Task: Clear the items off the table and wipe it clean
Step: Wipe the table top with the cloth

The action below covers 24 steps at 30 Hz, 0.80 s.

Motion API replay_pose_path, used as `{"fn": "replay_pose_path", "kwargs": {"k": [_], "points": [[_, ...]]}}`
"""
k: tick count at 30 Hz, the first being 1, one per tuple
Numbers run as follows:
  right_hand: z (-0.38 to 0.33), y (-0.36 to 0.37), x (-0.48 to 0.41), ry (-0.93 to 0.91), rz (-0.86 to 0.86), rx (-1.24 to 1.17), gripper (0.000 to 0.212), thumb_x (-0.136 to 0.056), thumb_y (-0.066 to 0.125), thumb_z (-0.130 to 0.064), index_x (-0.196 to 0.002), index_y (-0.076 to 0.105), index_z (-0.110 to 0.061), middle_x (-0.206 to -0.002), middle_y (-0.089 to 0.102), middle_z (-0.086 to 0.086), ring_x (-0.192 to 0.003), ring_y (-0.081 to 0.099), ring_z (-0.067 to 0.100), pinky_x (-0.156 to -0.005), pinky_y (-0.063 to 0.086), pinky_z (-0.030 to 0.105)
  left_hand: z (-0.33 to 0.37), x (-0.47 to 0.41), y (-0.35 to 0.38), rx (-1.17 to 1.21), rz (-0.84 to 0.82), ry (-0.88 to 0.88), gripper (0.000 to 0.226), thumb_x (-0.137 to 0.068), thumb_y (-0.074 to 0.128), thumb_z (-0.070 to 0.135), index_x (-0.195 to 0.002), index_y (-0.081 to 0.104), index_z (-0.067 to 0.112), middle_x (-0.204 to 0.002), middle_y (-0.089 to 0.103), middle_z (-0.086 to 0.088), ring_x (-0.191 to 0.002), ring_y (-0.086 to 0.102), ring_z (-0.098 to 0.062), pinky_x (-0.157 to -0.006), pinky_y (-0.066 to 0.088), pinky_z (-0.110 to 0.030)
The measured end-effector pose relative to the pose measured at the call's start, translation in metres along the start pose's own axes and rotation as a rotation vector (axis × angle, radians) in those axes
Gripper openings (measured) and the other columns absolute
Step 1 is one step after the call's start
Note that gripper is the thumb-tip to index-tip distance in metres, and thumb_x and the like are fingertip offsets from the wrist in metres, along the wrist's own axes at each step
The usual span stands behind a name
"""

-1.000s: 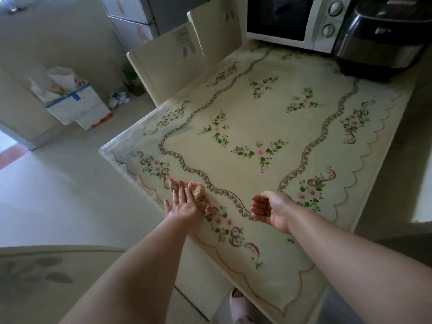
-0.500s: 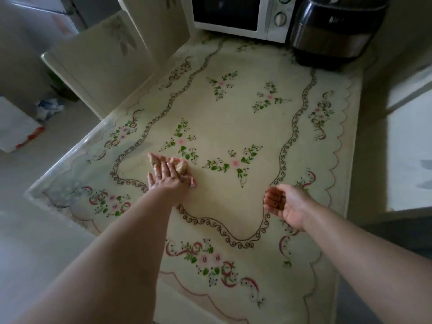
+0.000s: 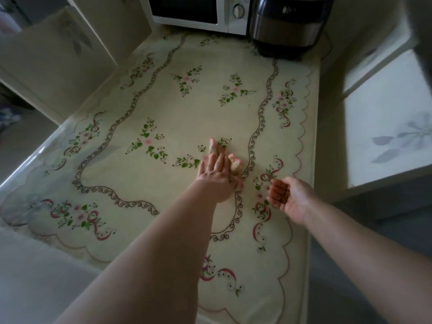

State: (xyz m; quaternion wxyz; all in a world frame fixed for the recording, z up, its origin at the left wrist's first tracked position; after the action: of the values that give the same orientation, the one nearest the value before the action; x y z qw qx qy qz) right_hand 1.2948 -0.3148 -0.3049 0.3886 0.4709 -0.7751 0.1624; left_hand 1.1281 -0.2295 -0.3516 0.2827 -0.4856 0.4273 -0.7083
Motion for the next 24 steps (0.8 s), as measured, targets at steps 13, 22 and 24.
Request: {"fn": "replay_pose_path", "kwargs": {"k": [13, 22, 24], "points": [[0.001, -0.062, 0.046, -0.045, -0.068, -0.05, 0.034, -0.1, 0.038, -0.014, -0.073, 0.055, -0.004, -0.068, 0.054, 0.011, -0.062, 0.052, 0.02, -0.066, 0.048, 0.032, 0.093, 0.092, 0.063, -0.042, -0.048, 0.032, 0.076, -0.098, 0.02, 0.055, -0.152, -0.016, 0.015, -0.158, -0.023, -0.002, -0.144, -0.025, -0.022, -0.118, -0.013, -0.047], [0.029, -0.086, 0.073, -0.007, -0.151, 0.055, 0.037, -0.101, 0.037, -0.017, -0.071, 0.056, -0.006, -0.065, 0.054, 0.009, -0.061, 0.053, 0.019, -0.064, 0.048, 0.031, 0.095, 0.165, 0.1, -0.019, -0.066, -0.13, 0.077, -0.097, 0.022, 0.056, -0.152, -0.017, 0.018, -0.158, -0.024, 0.0, -0.144, -0.026, -0.02, -0.118, -0.011, -0.05], [0.038, -0.089, 0.079, 0.004, -0.182, 0.086, 0.038, -0.101, 0.036, -0.017, -0.071, 0.056, -0.006, -0.061, 0.053, 0.008, -0.059, 0.051, 0.018, -0.063, 0.048, 0.031, 0.094, 0.18, 0.107, 0.001, -0.057, -0.203, 0.076, -0.098, 0.023, 0.054, -0.152, -0.016, 0.018, -0.159, -0.022, 0.0, -0.144, -0.024, -0.02, -0.118, -0.011, -0.051]]}}
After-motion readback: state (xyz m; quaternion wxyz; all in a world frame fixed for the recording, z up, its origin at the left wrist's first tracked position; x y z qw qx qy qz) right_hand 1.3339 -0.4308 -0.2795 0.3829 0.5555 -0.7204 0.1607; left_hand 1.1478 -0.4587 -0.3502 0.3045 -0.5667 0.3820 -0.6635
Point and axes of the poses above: each hand's wrist, its own x-axis away from the middle knuckle, its own y-axis out of the palm, z = x × y, the point moved 4 cm from there along -x, towards the middle knuckle
